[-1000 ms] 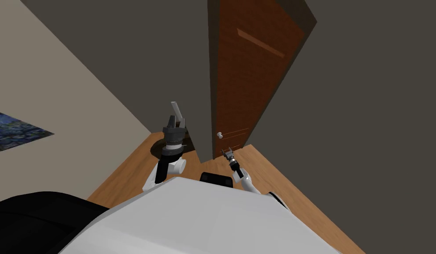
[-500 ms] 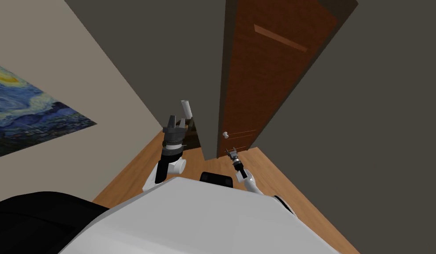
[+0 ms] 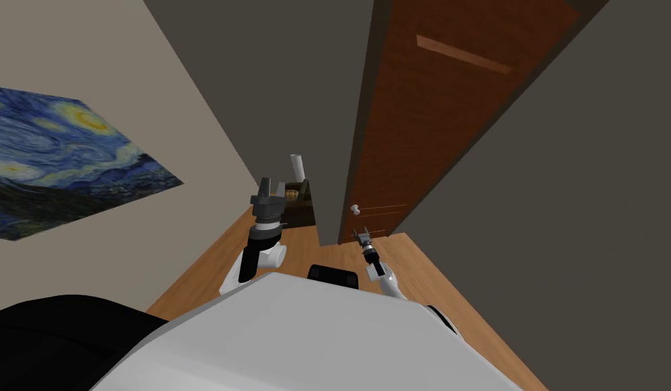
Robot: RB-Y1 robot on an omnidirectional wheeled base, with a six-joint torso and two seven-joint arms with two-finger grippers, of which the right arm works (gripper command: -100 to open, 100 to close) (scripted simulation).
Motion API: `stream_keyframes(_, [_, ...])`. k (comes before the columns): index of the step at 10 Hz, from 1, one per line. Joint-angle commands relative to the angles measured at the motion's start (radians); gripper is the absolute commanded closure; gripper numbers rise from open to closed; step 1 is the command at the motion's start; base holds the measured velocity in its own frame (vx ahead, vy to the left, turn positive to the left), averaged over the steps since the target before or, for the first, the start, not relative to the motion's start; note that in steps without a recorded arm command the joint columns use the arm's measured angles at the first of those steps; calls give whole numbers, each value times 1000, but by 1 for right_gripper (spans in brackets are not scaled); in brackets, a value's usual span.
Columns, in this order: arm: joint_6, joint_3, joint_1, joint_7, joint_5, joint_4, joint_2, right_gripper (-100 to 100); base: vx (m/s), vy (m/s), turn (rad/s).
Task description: Pull the door open
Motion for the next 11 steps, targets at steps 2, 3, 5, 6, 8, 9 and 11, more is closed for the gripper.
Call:
stream_keyframes(2, [-18, -51, -10, 0, 0, 33, -8, -100, 26, 27, 155])
stream_keyframes(3, [-20, -73, -8, 0, 1, 36, -12, -100, 44, 39, 254])
stream_keyframes(5, [-20, -73, -8, 0, 1, 36, -12, -100, 18, 12, 11])
stream_keyframes(6, [-23, -116, -6, -1, 3, 42, -20, -100, 29, 21, 325])
stream_keyframes(8, [-25, -158, -4, -1, 5, 48, -27, -100, 54, 22, 177])
stream_keyframes(9, [-27, -178, -2, -2, 6, 51, -31, -100, 101, 26, 304])
stream_keyframes(11, [-28, -198, -1, -2, 6, 54, -34, -100, 69, -1, 138])
